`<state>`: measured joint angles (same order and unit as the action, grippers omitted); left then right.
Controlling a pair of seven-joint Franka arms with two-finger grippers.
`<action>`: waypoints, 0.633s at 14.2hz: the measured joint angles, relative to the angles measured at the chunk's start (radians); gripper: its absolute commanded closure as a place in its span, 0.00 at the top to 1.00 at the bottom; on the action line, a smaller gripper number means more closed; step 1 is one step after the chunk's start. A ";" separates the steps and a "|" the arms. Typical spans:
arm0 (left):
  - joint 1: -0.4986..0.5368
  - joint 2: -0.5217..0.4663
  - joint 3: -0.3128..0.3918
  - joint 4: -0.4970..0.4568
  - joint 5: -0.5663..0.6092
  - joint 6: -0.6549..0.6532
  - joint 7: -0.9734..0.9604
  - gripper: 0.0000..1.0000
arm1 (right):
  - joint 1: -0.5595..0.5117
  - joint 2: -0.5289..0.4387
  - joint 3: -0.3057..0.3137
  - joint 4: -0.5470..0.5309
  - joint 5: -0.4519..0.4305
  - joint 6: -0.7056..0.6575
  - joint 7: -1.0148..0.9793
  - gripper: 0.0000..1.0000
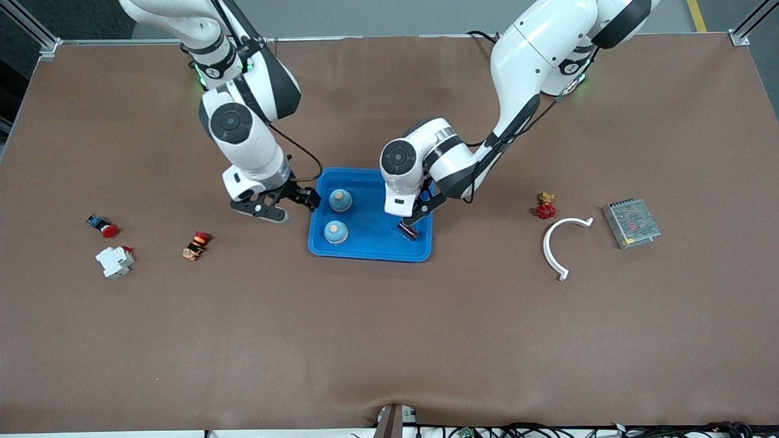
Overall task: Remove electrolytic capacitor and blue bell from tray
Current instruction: 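Reach the right gripper down onto a light-blue bell in the tray, then lift the capacitor with the left gripper while the right gripper lifts the bell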
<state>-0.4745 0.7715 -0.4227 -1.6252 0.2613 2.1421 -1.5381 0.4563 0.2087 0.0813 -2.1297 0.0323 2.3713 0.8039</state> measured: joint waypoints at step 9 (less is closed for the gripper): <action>0.027 -0.011 0.003 0.077 0.015 0.006 0.000 0.00 | 0.157 0.188 -0.003 -0.026 0.000 0.233 0.121 1.00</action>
<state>-0.4479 0.7605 -0.4200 -1.5483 0.2764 2.1486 -1.5378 0.6129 0.3971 0.0785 -2.1559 0.0320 2.6047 0.9244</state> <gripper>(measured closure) 0.656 0.000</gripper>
